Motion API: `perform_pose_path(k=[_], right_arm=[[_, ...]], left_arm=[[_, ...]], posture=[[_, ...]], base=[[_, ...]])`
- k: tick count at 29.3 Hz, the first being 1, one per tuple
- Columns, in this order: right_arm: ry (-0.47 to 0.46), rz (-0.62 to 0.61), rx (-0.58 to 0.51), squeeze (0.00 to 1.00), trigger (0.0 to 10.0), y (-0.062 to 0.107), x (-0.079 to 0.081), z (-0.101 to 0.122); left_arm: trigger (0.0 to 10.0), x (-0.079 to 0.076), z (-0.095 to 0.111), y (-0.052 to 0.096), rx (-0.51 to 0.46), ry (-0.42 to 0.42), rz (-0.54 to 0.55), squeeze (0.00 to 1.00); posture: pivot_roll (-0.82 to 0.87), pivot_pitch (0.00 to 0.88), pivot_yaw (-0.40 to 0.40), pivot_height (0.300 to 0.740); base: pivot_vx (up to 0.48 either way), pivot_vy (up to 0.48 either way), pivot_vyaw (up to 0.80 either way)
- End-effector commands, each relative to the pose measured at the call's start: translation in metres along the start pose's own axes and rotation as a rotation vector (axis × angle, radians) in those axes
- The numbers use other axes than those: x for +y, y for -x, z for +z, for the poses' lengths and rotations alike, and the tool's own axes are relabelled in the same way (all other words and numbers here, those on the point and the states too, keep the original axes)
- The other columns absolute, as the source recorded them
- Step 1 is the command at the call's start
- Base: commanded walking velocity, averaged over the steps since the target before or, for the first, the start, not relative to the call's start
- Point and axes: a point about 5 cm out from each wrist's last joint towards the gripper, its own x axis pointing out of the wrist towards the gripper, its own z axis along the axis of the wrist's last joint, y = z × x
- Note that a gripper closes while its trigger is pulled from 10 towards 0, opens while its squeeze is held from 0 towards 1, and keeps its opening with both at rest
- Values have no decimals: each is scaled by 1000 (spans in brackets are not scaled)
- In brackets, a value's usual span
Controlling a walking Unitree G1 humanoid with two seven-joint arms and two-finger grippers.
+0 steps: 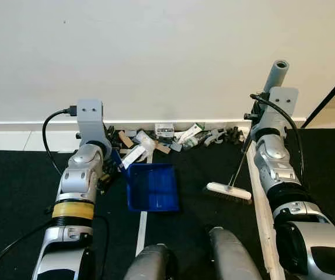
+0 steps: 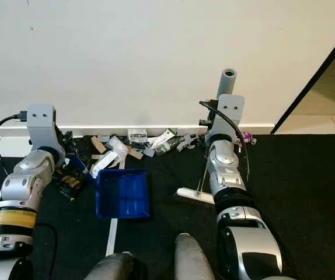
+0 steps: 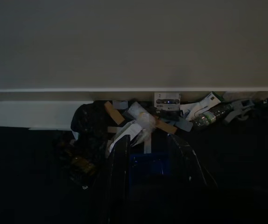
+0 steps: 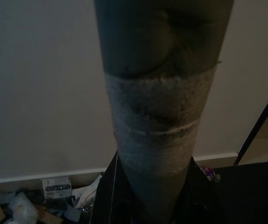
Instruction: Sweep floor
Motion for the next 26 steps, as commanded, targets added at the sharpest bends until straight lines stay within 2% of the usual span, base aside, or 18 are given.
perform_pose_path(k=[1,5,8,12,26], right_arm=[[12,9,-48,0,10000,-2,2,8],[14,-8,-94,0,10000,-5,-5,19],[1,-27,-113,0,10000,-6,-10,24],[0,-50,-118,0,10000,-8,-18,26],[3,-44,-111,0,10000,-7,-16,24]], left_arm=[[10000,-2,9,0,-26,7,-2,0],[10000,-7,13,0,-46,30,-9,0],[10000,-9,15,0,-54,2,-8,0],[10000,-8,15,-1,-51,10,-3,0],[10000,-12,20,-1,-83,-6,-25,0]], posture=[[-14,46,50,740],[-19,41,49,740],[-23,38,50,740],[-27,33,53,740],[-28,29,54,740]], base=[[0,0,0],[0,0,0],[0,0,0],[0,0,0],[0,0,0]])
